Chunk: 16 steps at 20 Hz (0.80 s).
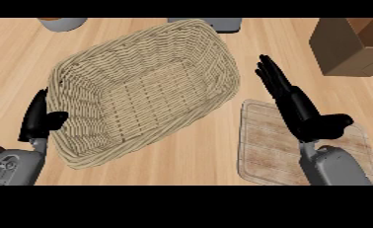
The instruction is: Pick the cupcake from the cutting board and place it in the basket
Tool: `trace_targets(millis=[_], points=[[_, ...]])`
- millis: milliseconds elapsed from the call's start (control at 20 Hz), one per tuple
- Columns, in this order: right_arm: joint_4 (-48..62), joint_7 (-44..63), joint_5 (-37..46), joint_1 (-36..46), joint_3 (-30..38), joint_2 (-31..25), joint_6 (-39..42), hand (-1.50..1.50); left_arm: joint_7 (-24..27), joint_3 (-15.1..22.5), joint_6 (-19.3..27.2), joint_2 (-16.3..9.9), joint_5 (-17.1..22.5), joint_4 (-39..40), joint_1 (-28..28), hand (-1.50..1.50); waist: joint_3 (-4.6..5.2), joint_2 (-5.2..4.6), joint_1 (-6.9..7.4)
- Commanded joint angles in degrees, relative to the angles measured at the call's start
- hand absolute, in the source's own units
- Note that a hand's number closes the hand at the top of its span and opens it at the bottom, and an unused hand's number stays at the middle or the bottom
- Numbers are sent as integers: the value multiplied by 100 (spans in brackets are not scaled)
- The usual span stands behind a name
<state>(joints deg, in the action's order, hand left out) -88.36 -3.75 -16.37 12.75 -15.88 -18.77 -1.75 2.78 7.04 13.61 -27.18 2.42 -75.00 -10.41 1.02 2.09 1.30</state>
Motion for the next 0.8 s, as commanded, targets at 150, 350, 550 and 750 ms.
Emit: trace_targets(millis=[150, 350, 550, 750], points=[[-2093, -2267, -36, -438, 15, -85, 757, 150, -564, -84, 123, -216, -129, 339, 482, 0, -149, 27, -547], [-2948, -3154, 1004, 160, 224, -470, 756, -150, -760, 70, -37, -121, -64, 593, 892, 0, -89, 310, -815], [-3384, -3876, 1522, -750, 1244, -4, -674, -150, -947, -195, 59, -232, 106, 550, 1218, 0, -197, 256, -1453], [-3337, -4017, 1900, -1821, 2405, 337, -1839, -150, -887, -423, 104, -282, 292, 353, 1664, 0, -197, 120, -1807]])
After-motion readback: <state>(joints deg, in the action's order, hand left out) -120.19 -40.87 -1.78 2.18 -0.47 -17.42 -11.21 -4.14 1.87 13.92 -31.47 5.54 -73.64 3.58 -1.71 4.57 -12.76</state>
